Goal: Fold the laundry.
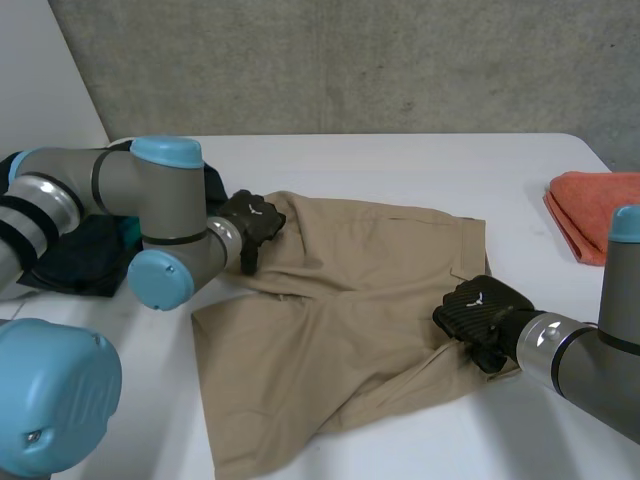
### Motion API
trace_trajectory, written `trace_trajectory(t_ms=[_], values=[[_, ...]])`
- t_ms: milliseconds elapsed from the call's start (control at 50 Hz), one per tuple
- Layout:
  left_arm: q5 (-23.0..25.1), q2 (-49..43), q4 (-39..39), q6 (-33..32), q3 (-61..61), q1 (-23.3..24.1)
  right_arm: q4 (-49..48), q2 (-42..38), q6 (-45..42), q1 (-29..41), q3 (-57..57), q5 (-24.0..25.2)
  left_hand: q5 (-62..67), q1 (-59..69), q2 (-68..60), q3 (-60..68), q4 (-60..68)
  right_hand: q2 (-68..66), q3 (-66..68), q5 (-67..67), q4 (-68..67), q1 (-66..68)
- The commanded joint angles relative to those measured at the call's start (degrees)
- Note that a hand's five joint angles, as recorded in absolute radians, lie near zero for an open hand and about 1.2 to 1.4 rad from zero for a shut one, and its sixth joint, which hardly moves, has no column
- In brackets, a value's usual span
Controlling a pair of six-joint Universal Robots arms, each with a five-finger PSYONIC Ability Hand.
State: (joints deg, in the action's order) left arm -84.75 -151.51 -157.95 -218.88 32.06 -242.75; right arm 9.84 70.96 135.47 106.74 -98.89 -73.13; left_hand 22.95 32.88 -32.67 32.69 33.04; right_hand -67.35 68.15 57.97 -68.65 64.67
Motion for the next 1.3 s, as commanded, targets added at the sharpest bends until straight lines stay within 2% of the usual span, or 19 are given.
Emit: trace_trajectory(t_ms=[20,40,60,180,260,280,320,540,560,580,600,620,660,780,900,980,1060,1160,1300], values=[[-0.9,-1.9,1.1,-2.5,-1.4,-0.1,-0.1,-0.1,0.0,-0.2,0.1,0.0,17.0,17.1,-17.3,17.3,17.0,-12.7,11.9,12.0,-11.3,15.3],[-0.8,-1.9,1.0,-2.3,-1.4,0.0,-0.1,-0.1,0.0,-0.3,0.1,0.0,39.3,39.3,-39.6,39.5,39.2,-12.7,11.9,12.0,-11.3,15.3],[-0.9,-1.9,0.9,-2.5,-1.4,0.0,-0.1,-0.1,0.0,-0.4,0.1,0.0,47.0,47.0,-47.3,47.2,46.9,-12.7,11.9,12.0,-11.3,15.3],[-3.1,-1.7,1.2,-3.7,-1.0,0.3,-0.1,-0.1,0.1,-0.5,0.2,0.0,47.0,47.1,-47.3,47.3,47.0,-12.7,11.9,12.0,-11.3,15.3],[-12.0,1.6,1.3,-3.7,1.1,-0.1,-0.1,0.2,0.2,-0.4,0.1,0.0,47.0,47.1,-47.3,47.3,47.0,-12.7,11.9,12.0,-11.3,15.3],[-15.6,3.1,1.2,-3.7,2.4,-0.3,-0.1,0.2,0.2,-0.3,0.1,0.1,47.0,47.1,-47.3,47.3,47.0,-12.7,11.9,12.0,-11.3,15.3],[-18.8,4.6,1.7,-3.9,4.1,-0.3,-0.1,0.2,0.2,0.0,0.0,0.1,47.0,47.1,-47.3,47.3,47.0,-12.7,11.9,12.0,-11.3,15.3],[-21.4,7.3,2.8,-6.4,8.4,0.7,0.2,0.5,0.9,1.3,-0.3,-0.2,47.0,47.1,-47.3,47.3,47.0,-12.7,11.9,12.0,-11.3,15.3],[-21.7,7.2,2.5,-6.0,8.2,1.0,0.2,0.8,1.3,1.4,-0.3,-0.2,43.2,43.3,-43.5,43.5,43.1,-12.7,11.9,12.0,-11.3,15.3],[-21.9,7.3,2.4,-5.9,8.0,1.0,0.2,0.9,1.6,1.4,-0.2,0.0,30.2,30.3,-30.5,30.5,30.1,-12.7,11.9,12.0,-11.3,15.3],[-22.2,7.4,2.2,-5.7,8.1,1.2,0.0,1.1,1.8,1.5,-0.3,0.0,13.3,13.3,-13.5,13.5,13.2,-12.7,11.9,12.0,-11.3,15.3],[-22.5,7.7,1.9,-5.3,8.2,1.7,-0.1,1.5,2.3,1.5,-0.3,0.1,-9.2,-9.2,8.9,-9.0,-9.3,-12.7,11.9,12.0,-11.3,15.3],[-23.0,8.3,1.5,-4.8,8.3,2.1,-0.3,1.6,2.8,1.6,-0.3,0.3,-17.3,-17.3,17.1,-17.1,-17.4,-12.7,11.9,12.0,-11.3,15.3],[-25.3,15.2,1.2,0.1,11.7,2.1,-2.1,2.0,3.7,2.1,-0.7,1.2,-21.2,-21.2,20.9,-21.0,-21.3,-12.7,11.9,12.0,-11.3,15.3],[-23.7,26.5,1.5,6.6,22.1,2.3,-5.2,2.6,7.0,2.3,-0.3,3.4,-20.9,-20.8,20.6,-20.6,-21.0,-12.7,11.9,12.0,-11.3,15.3],[-18.1,37.5,2.6,13.3,35.1,3.5,-8.4,2.3,18.7,0.9,2.1,3.2,-17.2,-17.1,16.9,-16.9,-17.3,-12.7,11.9,12.0,-11.3,15.3],[-12.5,43.5,3.7,17.3,45.1,5.5,-9.7,1.0,27.5,-0.2,3.3,2.3,-12.8,-12.8,12.6,-12.6,-12.9,-12.7,11.9,12.0,-11.3,15.3],[-9.4,45.2,4.5,19.8,54.0,7.8,-10.5,0.2,29.6,-1.5,3.6,0.4,-12.1,-12.1,11.9,-11.9,-12.2,-12.7,11.9,12.0,-11.3,15.3],[-9.8,41.7,4.8,22.1,58.5,9.9,-11.9,0.8,29.0,-2.6,3.0,-1.5,-12.1,-12.1,11.9,-11.9,-12.2,-12.7,11.9,12.0,-11.3,15.3]])
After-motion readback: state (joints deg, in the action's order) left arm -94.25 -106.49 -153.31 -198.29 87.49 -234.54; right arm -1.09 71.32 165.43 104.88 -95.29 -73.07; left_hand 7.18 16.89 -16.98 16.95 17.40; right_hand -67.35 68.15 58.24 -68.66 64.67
